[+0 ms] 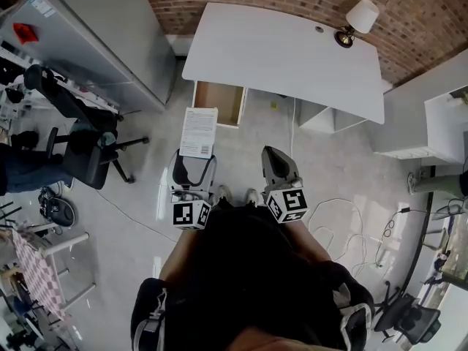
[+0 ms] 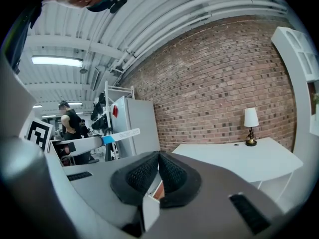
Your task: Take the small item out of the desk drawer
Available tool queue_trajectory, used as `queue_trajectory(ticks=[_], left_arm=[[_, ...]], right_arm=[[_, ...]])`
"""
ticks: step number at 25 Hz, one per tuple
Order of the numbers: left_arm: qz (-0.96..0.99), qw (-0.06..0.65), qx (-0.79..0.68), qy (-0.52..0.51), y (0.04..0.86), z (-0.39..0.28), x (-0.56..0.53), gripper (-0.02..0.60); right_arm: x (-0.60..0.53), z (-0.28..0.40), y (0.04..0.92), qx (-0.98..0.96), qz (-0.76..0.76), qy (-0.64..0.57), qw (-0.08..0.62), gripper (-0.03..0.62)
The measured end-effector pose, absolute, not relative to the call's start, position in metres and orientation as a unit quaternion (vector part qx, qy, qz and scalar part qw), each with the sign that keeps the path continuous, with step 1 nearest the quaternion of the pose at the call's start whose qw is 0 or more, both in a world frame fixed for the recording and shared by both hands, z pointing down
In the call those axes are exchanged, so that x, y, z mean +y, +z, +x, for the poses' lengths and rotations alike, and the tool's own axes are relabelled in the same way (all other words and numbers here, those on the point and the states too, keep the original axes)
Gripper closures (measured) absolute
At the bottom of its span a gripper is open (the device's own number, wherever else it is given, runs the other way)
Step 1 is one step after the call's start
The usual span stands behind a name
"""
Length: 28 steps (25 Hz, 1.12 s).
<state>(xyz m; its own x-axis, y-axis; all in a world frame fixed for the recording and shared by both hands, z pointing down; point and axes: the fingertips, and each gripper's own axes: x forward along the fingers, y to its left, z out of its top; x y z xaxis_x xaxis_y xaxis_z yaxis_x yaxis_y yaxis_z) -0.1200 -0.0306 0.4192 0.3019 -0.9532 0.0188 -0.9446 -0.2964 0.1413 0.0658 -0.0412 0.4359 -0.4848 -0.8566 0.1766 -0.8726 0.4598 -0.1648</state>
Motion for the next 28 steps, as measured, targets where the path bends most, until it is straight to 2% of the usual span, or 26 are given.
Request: queue_trajectory(ticks=[28], left_arm=[[0.804,0.066,-0.590,-0.038,0.419,-0.123,-0.022,0.189]], right_arm=[[-0.027,0.063,0.433,-0.851,0.511,0.110,0.041,0.568]])
